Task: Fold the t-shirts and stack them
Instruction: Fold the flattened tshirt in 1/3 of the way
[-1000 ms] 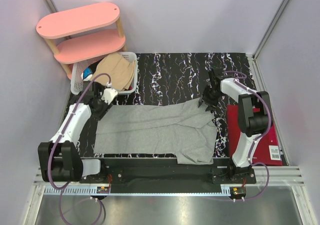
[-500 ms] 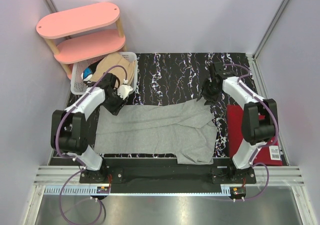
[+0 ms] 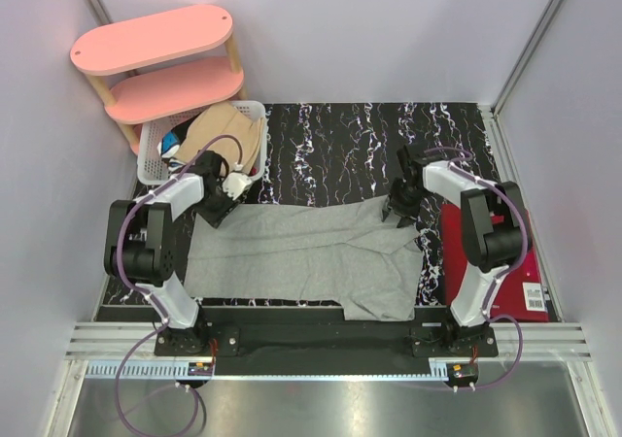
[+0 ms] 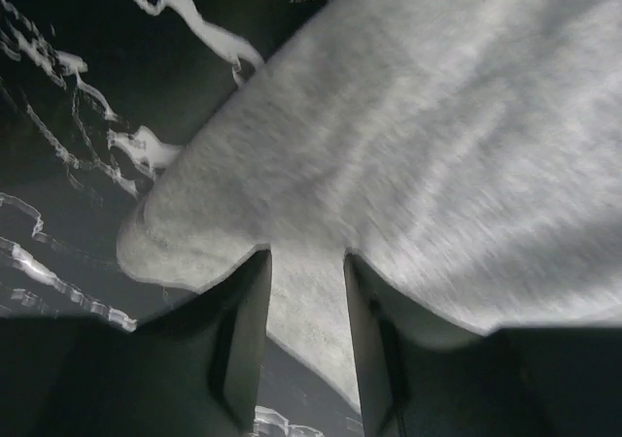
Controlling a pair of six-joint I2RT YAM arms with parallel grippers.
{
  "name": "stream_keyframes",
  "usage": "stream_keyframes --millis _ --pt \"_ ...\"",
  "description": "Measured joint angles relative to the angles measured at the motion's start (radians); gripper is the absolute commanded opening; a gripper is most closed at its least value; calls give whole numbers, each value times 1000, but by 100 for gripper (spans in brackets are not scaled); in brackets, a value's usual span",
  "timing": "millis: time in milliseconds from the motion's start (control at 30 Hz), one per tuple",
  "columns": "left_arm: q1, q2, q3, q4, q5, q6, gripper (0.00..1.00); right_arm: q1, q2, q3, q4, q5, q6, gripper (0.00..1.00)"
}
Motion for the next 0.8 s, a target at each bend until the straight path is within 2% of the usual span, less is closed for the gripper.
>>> stream_keyframes --millis 100,300,533,800 --pt "18 -13 -32 42 1 17 40 1 -72 -77 -10 26 0 56" --pt "23 -33 -75 93 2 25 40 1 -171 -94 -50 66 -4 63" --pt "27 -77 -133 109 -24 32 40 2 -214 -116 -51 132 -4 64" --pt "61 -155 -218 114 -42 51 40 2 -220 -192 -58 140 -5 63"
